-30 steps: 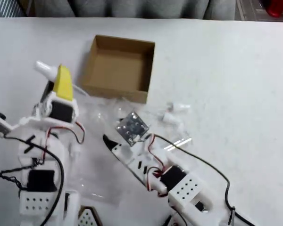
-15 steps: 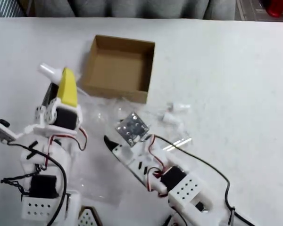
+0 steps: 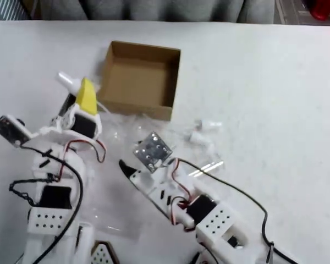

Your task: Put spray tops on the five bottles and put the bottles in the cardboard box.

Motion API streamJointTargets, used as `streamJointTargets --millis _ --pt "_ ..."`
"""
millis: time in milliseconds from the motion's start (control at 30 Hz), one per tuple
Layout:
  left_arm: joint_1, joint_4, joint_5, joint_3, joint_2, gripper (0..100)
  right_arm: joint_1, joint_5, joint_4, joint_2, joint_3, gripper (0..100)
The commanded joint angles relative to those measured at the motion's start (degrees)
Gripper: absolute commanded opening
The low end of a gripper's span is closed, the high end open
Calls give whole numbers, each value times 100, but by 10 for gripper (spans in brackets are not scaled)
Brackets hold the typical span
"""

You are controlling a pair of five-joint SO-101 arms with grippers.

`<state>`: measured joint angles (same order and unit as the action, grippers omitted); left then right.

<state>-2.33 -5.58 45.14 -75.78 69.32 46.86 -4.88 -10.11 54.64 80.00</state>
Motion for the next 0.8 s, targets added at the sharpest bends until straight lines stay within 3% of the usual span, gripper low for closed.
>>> streamJointTargets --millis 0,367,767 --pt "22 176 -35 185 198 24 48 0 84 145 -70 16" --pt "31 132 -35 -237 1218 24 40 0 84 145 -70 16" --pt "66 -651 -62 -255 1253 24 31 0 110 145 -70 16"
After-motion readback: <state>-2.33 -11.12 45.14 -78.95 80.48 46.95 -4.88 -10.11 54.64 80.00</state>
